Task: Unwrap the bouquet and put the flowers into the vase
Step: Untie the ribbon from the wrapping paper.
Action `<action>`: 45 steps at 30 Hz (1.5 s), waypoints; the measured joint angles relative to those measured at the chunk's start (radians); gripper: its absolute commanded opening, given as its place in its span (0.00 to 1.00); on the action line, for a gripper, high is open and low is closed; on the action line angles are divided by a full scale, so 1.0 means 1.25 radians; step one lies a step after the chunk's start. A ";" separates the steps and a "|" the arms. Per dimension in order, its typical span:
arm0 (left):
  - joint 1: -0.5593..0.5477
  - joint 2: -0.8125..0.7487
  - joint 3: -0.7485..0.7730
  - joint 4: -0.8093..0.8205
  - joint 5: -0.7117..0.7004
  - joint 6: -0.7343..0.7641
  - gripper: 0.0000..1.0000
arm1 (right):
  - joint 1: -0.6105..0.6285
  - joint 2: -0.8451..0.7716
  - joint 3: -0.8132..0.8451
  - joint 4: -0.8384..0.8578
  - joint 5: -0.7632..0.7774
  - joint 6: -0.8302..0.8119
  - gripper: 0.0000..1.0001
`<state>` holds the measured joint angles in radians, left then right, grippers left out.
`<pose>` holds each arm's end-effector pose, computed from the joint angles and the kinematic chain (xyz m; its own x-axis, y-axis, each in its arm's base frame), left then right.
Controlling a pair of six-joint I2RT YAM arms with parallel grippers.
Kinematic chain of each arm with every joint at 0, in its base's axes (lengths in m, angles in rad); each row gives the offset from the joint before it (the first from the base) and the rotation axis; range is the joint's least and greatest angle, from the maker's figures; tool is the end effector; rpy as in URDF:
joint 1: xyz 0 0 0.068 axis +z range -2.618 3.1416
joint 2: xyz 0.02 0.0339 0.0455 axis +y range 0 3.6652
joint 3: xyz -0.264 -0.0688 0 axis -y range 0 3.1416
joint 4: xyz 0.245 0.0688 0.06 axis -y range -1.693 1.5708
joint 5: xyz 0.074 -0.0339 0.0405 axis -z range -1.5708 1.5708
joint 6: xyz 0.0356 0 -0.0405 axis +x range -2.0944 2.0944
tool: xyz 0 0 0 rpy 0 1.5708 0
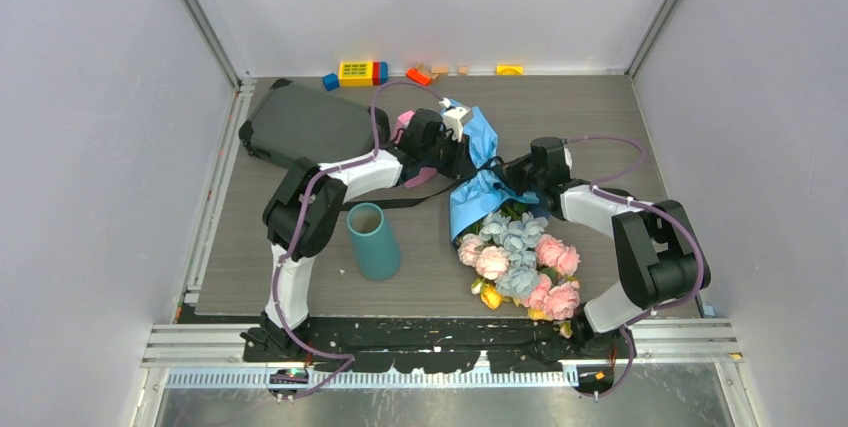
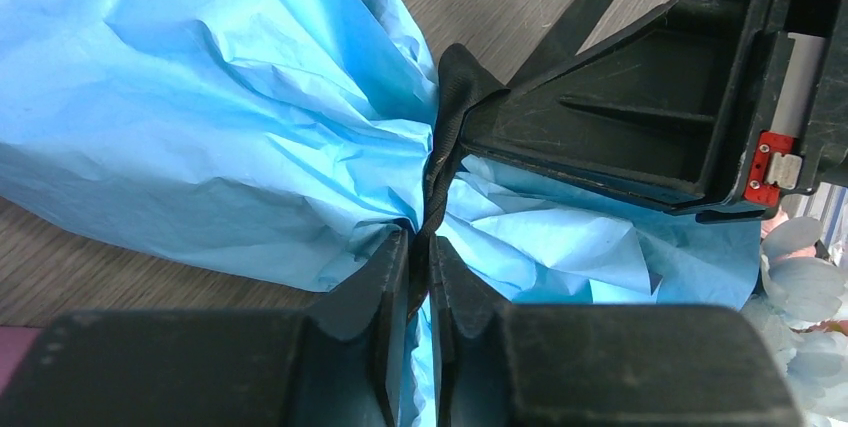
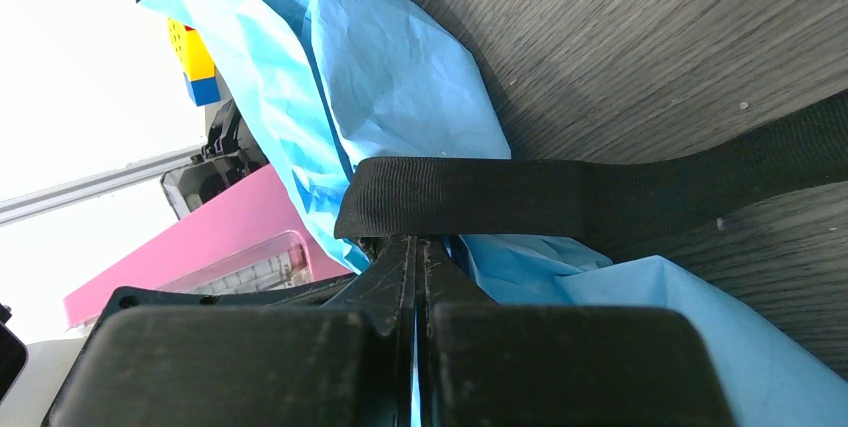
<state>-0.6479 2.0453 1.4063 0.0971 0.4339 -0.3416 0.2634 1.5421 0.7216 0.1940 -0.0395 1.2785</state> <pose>0.3610 -0.2920 0.1956 -0.6671 0.1238 -0.7346 0.6488 0.5811 -0.4913 0.3010 0.0826 0.1748 -0.4418 0.8719 -0.2113 0.4582 0.4218 0.7824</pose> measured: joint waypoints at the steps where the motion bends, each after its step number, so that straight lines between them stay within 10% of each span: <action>1: 0.000 0.000 0.000 0.000 0.000 -0.001 0.10 | 0.000 0.000 0.000 0.000 0.000 0.000 0.00; 29: -0.005 -0.030 -0.050 0.022 -0.027 -0.018 0.00 | -0.011 -0.069 -0.051 -0.015 0.114 -0.052 0.00; 37: -0.005 -0.034 -0.052 0.021 -0.027 -0.018 0.00 | -0.012 -0.129 -0.045 -0.054 0.063 -0.104 0.27; 45: -0.005 -0.034 -0.052 0.021 -0.027 -0.018 0.00 | 0.006 -0.127 -0.029 -0.061 0.001 -0.097 0.32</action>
<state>-0.6540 2.0026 1.3418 0.1234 0.3996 -0.3641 0.2710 1.3834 0.6849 0.1181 -0.0380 1.1576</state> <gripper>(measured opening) 0.009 0.319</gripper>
